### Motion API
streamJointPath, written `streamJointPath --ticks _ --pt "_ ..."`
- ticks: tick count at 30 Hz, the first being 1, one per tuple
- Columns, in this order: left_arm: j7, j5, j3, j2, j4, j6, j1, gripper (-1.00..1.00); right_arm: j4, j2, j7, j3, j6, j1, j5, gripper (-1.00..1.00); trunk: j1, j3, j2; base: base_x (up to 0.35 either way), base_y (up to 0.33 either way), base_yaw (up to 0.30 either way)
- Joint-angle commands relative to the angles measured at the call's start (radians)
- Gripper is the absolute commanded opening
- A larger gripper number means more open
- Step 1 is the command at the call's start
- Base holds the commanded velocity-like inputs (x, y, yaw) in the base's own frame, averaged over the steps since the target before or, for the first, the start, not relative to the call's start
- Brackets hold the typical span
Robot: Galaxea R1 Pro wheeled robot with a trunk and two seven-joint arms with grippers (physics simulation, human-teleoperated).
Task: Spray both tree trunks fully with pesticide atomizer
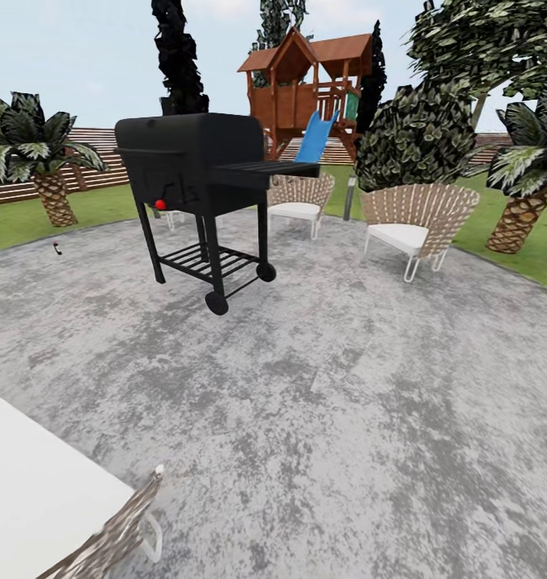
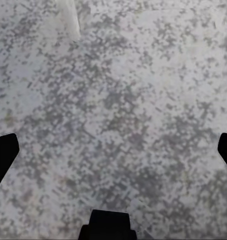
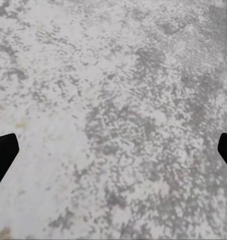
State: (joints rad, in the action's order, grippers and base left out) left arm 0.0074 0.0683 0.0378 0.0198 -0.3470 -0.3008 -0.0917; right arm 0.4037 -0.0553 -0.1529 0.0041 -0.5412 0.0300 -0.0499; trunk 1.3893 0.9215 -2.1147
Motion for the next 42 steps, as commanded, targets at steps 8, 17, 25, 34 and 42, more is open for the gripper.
streamJointPath --ticks 8,17,25,34,42 --pt "0.000 0.007 -0.001 0.001 0.000 -0.003 0.000 1.00 0.000 0.000 -0.004 0.002 -0.002 0.001 -0.006 1.00 0.000 0.001 0.000 0.003 -0.284 0.000" --pt "0.000 0.007 -0.001 0.002 0.000 -0.003 0.000 1.00 0.000 -0.001 -0.004 0.002 -0.002 0.001 -0.007 1.00 0.000 0.001 0.000 0.078 -0.284 0.000" --pt "0.000 0.008 -0.001 0.008 0.000 -0.003 0.000 1.00 -0.001 -0.003 -0.004 0.000 -0.002 0.001 -0.006 1.00 0.000 0.001 0.000 0.152 -0.262 0.000" --pt "0.000 0.008 -0.001 0.010 0.000 -0.003 0.000 1.00 0.001 -0.004 -0.004 0.001 -0.002 0.001 -0.006 1.00 0.000 0.001 0.000 0.232 -0.210 0.000" --pt "0.000 0.008 -0.001 0.011 0.000 -0.003 0.000 1.00 0.002 -0.005 -0.004 0.001 -0.002 0.001 -0.006 1.00 0.000 0.001 0.000 0.263 -0.191 0.000"
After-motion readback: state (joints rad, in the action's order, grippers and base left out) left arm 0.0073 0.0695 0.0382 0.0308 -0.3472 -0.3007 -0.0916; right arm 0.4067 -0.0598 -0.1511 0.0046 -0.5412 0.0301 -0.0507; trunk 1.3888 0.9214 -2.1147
